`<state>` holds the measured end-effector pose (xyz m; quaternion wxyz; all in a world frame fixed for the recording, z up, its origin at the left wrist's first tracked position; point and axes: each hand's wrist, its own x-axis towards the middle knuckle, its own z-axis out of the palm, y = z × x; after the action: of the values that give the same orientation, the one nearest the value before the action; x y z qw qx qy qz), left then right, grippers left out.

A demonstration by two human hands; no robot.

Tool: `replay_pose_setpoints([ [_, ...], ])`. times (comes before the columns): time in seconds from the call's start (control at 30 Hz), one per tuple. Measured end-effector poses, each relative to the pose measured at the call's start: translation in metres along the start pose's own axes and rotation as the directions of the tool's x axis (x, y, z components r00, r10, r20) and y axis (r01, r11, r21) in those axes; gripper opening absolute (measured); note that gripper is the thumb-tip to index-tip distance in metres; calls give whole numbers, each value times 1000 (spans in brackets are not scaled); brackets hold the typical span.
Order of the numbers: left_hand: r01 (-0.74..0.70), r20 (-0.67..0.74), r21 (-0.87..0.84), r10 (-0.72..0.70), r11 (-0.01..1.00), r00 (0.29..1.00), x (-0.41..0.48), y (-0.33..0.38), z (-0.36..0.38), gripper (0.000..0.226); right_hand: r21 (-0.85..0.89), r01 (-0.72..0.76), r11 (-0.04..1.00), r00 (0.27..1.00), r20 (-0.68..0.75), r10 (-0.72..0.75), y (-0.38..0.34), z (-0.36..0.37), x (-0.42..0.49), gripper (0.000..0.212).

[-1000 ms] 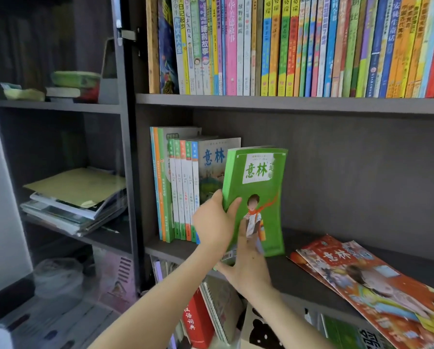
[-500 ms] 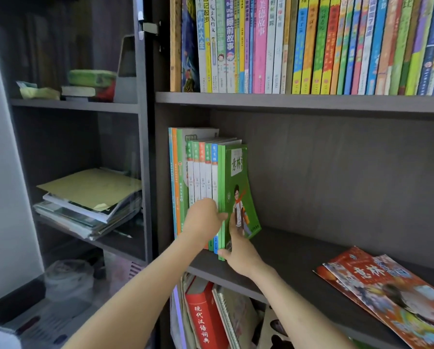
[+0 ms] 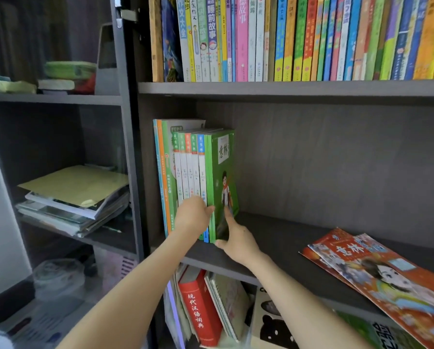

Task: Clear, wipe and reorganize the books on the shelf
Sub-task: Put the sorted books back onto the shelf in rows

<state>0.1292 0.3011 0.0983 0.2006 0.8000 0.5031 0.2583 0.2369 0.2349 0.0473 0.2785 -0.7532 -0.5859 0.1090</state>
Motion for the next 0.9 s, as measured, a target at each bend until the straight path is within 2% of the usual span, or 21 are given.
replay_pose_setpoints([
  [0.1, 17, 7, -73, -16, 997, 1000, -11, 1, -1, 41, -163, 31, 986, 991, -123, -52, 16, -29, -43, 69],
  [0.17, 6, 56, -147, 2, 989, 998, -22, 12, 3, 43, -305, -28, 952, 985, -170, -26, 41, -57, -74, 66],
  [0.23, -4, 128, -227, 34, 974, 991, -36, 27, 10, 40, -437, -188, 879, 981, -128, 147, 74, -85, -101, 80],
  [0.3, -27, 195, -264, 80, 964, 977, -49, 46, 26, 40, -566, -315, 761, 933, -40, 356, 110, -111, -134, 98],
  [0.37, -28, 259, -293, 107, 956, 960, -60, 63, 44, 41, -670, -324, 668, 893, 15, 449, 133, -126, -163, 99],
  [0.4, -6, 310, -320, 111, 948, 944, -66, 71, 54, 40, -717, -304, 627, 899, 2, 438, 142, -127, -177, 91],
  [0.47, 94, 452, -385, 98, 918, 887, -84, 87, 73, 40, -809, -259, 528, 928, -57, 368, 152, -125, -197, 71],
  [0.5, 174, 549, -407, 88, 897, 831, -96, 94, 81, 42, -825, -261, 502, 938, -92, 336, 152, -123, -204, 70],
  [0.6, 429, 779, -444, 103, 787, 618, -129, 110, 105, 52, -758, -301, 579, 949, -178, 260, 143, -125, -214, 69],
  [0.63, 493, 806, -461, 117, 738, 580, -137, 116, 112, 57, -714, -328, 619, 943, -203, 265, 135, -128, -217, 66],
  [0.67, 539, 805, -496, 130, 681, 578, -143, 123, 118, 59, -669, -351, 656, 936, -226, 271, 126, -128, -220, 61],
  [0.7, 567, 782, -550, 141, 614, 607, -147, 130, 124, 56, -632, -357, 688, 934, -236, 267, 116, -126, -223, 57],
  [0.77, 573, 685, -692, 147, 438, 714, -152, 143, 128, 35, -552, -291, 782, 955, -222, 198, 98, -111, -229, 55],
  [0.83, 538, 570, -788, 25, 299, 821, -152, 147, 131, 14, -437, -165, 884, 979, -182, 92, 90, -99, -236, 51],
  [0.9, 485, 485, -837, -66, 254, 872, -147, 137, 129, 19, -217, -123, 968, 984, -156, 90, 90, -101, -238, 43],
])
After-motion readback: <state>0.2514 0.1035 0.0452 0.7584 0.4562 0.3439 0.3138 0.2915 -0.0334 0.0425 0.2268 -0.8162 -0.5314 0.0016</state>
